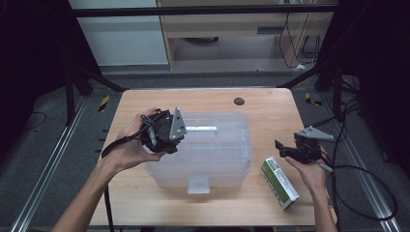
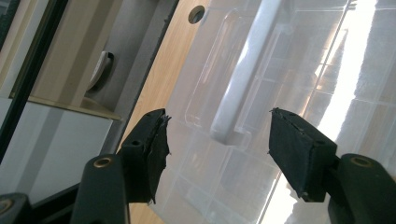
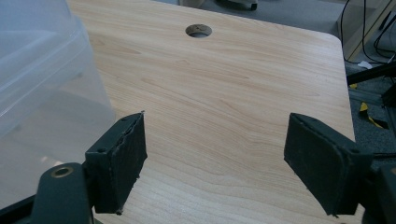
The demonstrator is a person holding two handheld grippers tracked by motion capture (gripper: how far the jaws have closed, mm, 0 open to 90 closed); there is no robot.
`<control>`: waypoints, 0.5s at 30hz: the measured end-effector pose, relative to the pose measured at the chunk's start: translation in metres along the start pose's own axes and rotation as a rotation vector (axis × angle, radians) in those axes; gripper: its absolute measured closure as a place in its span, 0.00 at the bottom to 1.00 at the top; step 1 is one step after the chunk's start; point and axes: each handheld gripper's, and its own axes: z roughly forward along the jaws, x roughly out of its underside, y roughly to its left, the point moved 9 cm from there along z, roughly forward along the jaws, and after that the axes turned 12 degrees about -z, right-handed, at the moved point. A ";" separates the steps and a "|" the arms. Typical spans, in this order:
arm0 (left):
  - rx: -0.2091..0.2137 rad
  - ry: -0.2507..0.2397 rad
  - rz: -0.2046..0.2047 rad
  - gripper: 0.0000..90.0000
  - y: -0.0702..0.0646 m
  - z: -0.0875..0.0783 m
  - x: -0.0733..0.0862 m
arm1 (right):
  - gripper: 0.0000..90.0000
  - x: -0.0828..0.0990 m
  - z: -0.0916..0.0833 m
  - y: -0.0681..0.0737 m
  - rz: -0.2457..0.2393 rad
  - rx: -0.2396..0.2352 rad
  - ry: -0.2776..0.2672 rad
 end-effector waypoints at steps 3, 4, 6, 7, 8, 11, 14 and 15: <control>0.001 0.008 0.020 0.42 -0.002 0.002 -0.001 | 0.24 0.000 0.000 0.000 0.001 -0.001 0.000; -0.005 0.027 0.047 0.42 -0.003 0.003 -0.002 | 0.24 0.000 0.000 0.000 -0.001 -0.001 0.001; -0.011 0.036 0.059 0.42 -0.003 0.005 -0.003 | 0.24 0.000 0.000 0.000 0.000 -0.002 0.002; -0.010 0.037 0.062 0.43 -0.004 0.006 -0.003 | 0.24 0.000 0.000 0.000 0.000 -0.004 0.003; -0.010 0.037 0.062 0.43 -0.004 0.006 -0.003 | 0.24 0.000 0.000 0.000 0.000 -0.005 0.004; -0.017 0.048 0.091 0.43 -0.004 0.008 -0.005 | 0.25 0.000 0.000 0.001 0.001 -0.011 0.006; -0.024 0.060 0.109 0.44 -0.004 0.010 -0.006 | 0.25 0.001 0.000 0.002 0.001 -0.013 0.009; -0.024 0.062 0.108 0.44 -0.004 0.011 -0.006 | 0.25 0.001 0.000 0.002 -0.004 -0.013 0.008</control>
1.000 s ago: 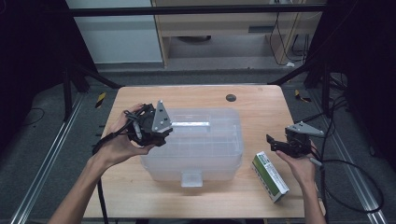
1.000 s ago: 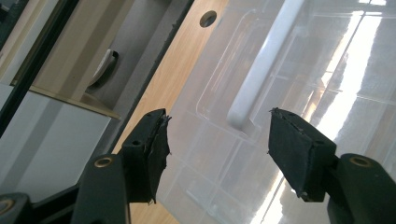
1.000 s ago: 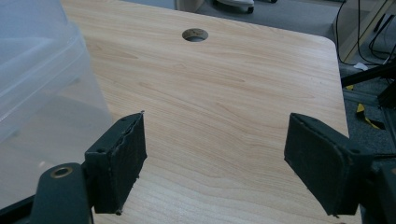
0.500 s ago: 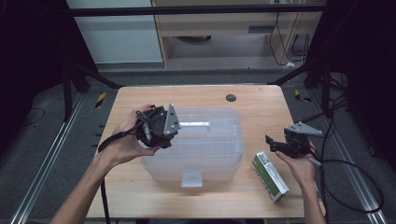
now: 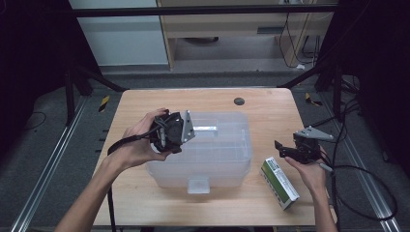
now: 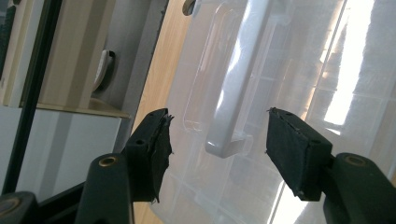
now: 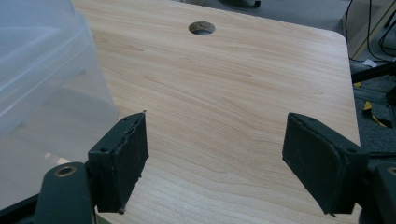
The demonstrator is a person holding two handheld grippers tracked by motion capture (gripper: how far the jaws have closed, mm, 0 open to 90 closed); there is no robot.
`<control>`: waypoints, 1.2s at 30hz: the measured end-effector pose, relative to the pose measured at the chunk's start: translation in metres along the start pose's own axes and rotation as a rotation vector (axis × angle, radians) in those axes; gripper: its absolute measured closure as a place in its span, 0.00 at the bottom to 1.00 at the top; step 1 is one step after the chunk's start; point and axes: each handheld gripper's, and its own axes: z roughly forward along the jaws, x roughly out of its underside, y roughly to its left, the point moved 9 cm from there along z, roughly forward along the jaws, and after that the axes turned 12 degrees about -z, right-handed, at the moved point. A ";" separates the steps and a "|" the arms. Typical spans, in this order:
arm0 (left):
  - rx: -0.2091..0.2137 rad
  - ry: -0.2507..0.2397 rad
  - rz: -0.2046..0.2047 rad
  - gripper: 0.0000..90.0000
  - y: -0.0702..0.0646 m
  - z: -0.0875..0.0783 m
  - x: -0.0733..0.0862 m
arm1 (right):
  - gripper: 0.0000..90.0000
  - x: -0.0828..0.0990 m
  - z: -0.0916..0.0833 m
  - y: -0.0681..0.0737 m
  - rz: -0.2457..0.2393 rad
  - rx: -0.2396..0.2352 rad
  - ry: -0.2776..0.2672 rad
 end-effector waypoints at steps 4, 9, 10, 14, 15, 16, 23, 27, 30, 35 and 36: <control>0.002 0.002 0.014 0.45 -0.002 0.003 -0.001 | 0.25 0.000 0.000 0.001 0.000 -0.003 0.002; -0.004 0.019 0.037 0.46 -0.005 0.009 -0.002 | 0.25 0.000 0.000 0.001 0.000 -0.006 0.003; -0.007 0.025 0.047 0.47 -0.006 0.010 -0.003 | 0.25 0.000 0.001 0.002 -0.001 -0.008 0.003; -0.010 0.040 0.068 0.48 -0.007 0.013 -0.004 | 0.26 0.000 0.001 0.002 -0.004 -0.009 0.003; -0.010 0.040 0.068 0.49 -0.007 0.013 -0.004 | 0.26 0.000 0.001 0.002 -0.004 -0.009 0.003; -0.010 0.043 0.073 0.49 -0.008 0.013 -0.004 | 0.26 0.000 0.000 0.002 -0.004 -0.009 0.004; -0.017 0.058 0.111 0.54 -0.009 0.019 -0.006 | 0.27 0.000 0.001 0.002 -0.007 -0.013 0.006; -0.022 0.063 0.132 0.58 -0.009 0.023 -0.007 | 0.27 0.000 0.001 0.005 0.001 -0.023 0.009; -0.016 0.071 0.146 0.60 -0.010 0.025 -0.007 | 0.28 0.000 0.002 0.004 -0.013 -0.020 0.008; -0.025 0.068 0.155 0.64 -0.009 0.028 -0.008 | 0.29 0.000 0.001 0.005 -0.008 -0.025 0.012; -0.028 0.069 0.156 0.65 -0.009 0.028 -0.008 | 0.29 0.000 0.001 0.005 -0.011 -0.023 0.011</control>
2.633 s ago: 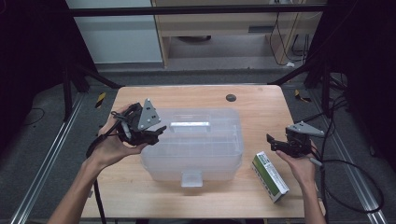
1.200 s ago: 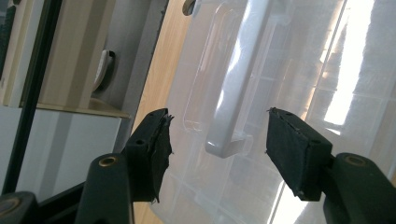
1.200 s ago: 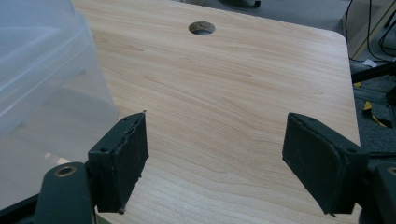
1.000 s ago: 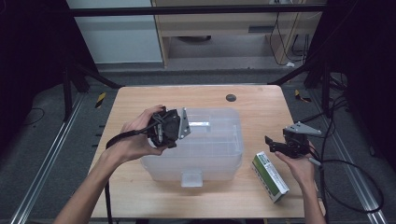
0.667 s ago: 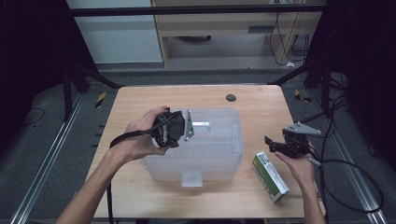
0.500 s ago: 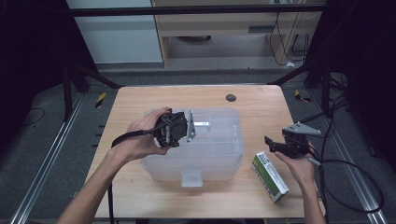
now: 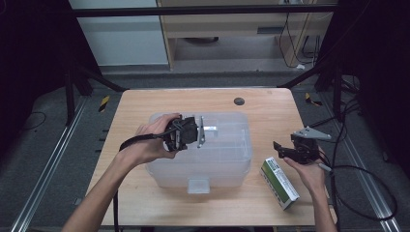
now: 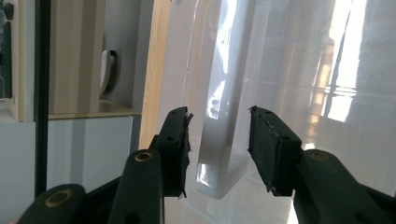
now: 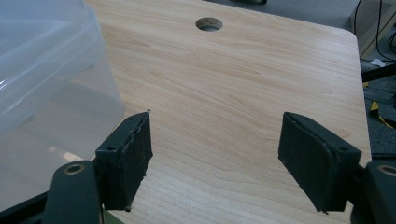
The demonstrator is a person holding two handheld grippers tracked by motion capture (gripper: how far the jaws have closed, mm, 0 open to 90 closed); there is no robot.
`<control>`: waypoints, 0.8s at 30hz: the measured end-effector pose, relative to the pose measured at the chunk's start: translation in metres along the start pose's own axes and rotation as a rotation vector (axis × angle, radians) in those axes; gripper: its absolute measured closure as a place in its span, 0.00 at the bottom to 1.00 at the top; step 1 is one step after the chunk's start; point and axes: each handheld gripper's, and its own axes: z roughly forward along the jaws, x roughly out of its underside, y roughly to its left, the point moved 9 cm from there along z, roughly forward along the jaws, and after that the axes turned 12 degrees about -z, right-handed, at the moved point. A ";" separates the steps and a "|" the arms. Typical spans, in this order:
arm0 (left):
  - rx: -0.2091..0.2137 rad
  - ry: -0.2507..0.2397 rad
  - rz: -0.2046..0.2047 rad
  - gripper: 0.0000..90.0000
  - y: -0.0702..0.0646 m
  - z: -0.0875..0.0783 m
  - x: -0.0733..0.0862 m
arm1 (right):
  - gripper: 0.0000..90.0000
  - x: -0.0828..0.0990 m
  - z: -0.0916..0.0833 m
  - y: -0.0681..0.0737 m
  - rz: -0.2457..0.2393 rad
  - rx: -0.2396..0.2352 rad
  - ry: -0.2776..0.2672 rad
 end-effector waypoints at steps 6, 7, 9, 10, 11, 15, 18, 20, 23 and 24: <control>-0.014 0.021 0.030 0.69 0.000 0.001 0.000 | 0.30 0.000 0.001 0.002 -0.008 -0.007 0.003; -0.017 0.022 0.034 0.70 0.000 0.001 -0.001 | 0.30 0.000 0.001 0.002 -0.009 -0.007 0.004; -0.022 0.023 0.041 0.72 0.000 0.002 -0.001 | 0.30 0.000 0.001 0.003 -0.014 -0.009 0.004; -0.022 0.023 0.041 0.72 0.000 0.002 -0.001 | 0.30 0.000 0.001 0.003 -0.015 -0.010 0.004; -0.025 0.028 0.044 0.73 0.000 0.003 -0.002 | 0.30 -0.001 0.001 0.003 -0.015 -0.011 0.004; -0.031 0.024 0.046 0.78 0.001 0.003 -0.003 | 0.31 -0.001 0.000 0.004 -0.014 -0.014 0.005; -0.026 0.035 0.051 0.80 0.001 0.002 -0.003 | 0.31 -0.001 0.000 0.005 -0.015 -0.016 0.005; -0.025 0.039 0.055 0.81 0.000 0.002 -0.003 | 0.31 -0.001 0.001 0.005 -0.018 -0.018 0.005; -0.024 0.039 0.057 0.82 0.000 0.002 -0.003 | 0.31 -0.001 0.001 0.005 -0.021 -0.019 0.006; -0.022 0.039 0.056 0.82 0.000 0.003 -0.003 | 0.31 -0.001 0.001 0.005 -0.020 -0.020 0.006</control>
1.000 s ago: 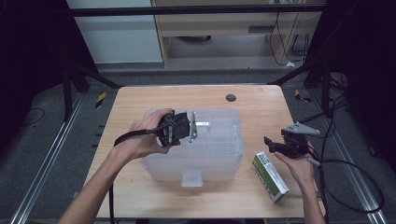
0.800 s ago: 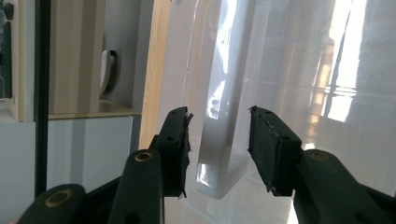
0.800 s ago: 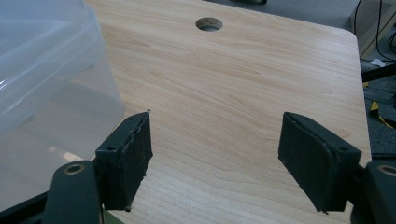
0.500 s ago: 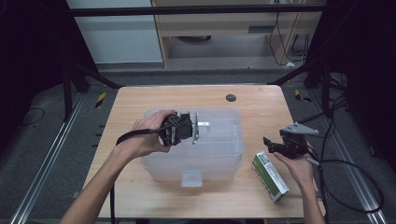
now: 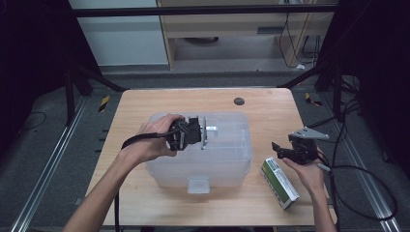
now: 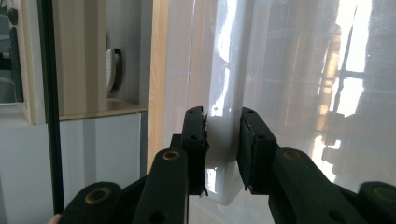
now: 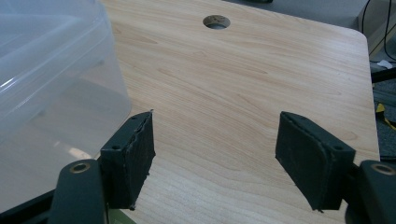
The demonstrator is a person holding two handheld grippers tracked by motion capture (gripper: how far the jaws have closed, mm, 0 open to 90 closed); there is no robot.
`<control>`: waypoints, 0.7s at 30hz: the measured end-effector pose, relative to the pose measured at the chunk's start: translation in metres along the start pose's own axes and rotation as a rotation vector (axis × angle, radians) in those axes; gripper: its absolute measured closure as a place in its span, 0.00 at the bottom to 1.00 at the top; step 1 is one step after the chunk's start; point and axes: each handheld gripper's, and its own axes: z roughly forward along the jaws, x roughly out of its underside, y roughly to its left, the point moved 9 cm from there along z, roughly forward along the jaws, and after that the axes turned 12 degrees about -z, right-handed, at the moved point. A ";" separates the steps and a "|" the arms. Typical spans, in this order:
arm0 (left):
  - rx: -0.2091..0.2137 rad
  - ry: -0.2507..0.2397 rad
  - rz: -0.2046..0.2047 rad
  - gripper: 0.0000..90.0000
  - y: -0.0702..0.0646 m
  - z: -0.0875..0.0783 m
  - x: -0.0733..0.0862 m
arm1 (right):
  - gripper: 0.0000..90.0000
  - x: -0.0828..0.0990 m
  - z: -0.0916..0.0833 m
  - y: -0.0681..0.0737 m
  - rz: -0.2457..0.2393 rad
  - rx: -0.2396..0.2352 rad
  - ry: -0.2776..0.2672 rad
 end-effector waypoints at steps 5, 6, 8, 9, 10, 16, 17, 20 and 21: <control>-0.003 0.010 0.011 0.82 0.000 0.000 0.000 | 0.32 0.000 0.000 0.001 -0.004 -0.004 0.001; -0.005 0.009 0.013 0.82 -0.001 0.000 0.000 | 0.32 0.000 0.000 0.001 -0.003 -0.006 0.003; -0.008 0.012 0.019 0.83 -0.001 0.000 0.000 | 0.32 -0.001 -0.001 0.002 -0.002 -0.008 0.003; -0.008 0.012 0.019 0.83 -0.001 0.000 0.000 | 0.32 -0.001 -0.001 0.002 -0.001 -0.009 0.002; -0.010 0.003 0.021 0.83 -0.001 0.000 -0.001 | 0.32 -0.001 -0.001 0.002 -0.001 -0.009 0.002; -0.010 0.009 0.030 0.83 -0.001 0.000 -0.001 | 0.32 -0.004 -0.003 0.005 -0.011 -0.018 -0.004; -0.011 0.011 0.033 0.83 -0.001 0.000 -0.001 | 0.32 -0.004 -0.003 0.006 -0.011 -0.021 -0.004; -0.011 0.022 0.035 0.84 -0.001 -0.001 0.000 | 0.32 -0.006 -0.005 0.009 -0.024 -0.028 -0.009; -0.011 0.022 0.035 0.84 -0.001 -0.001 0.000 | 0.33 -0.007 -0.005 0.009 -0.025 -0.030 -0.010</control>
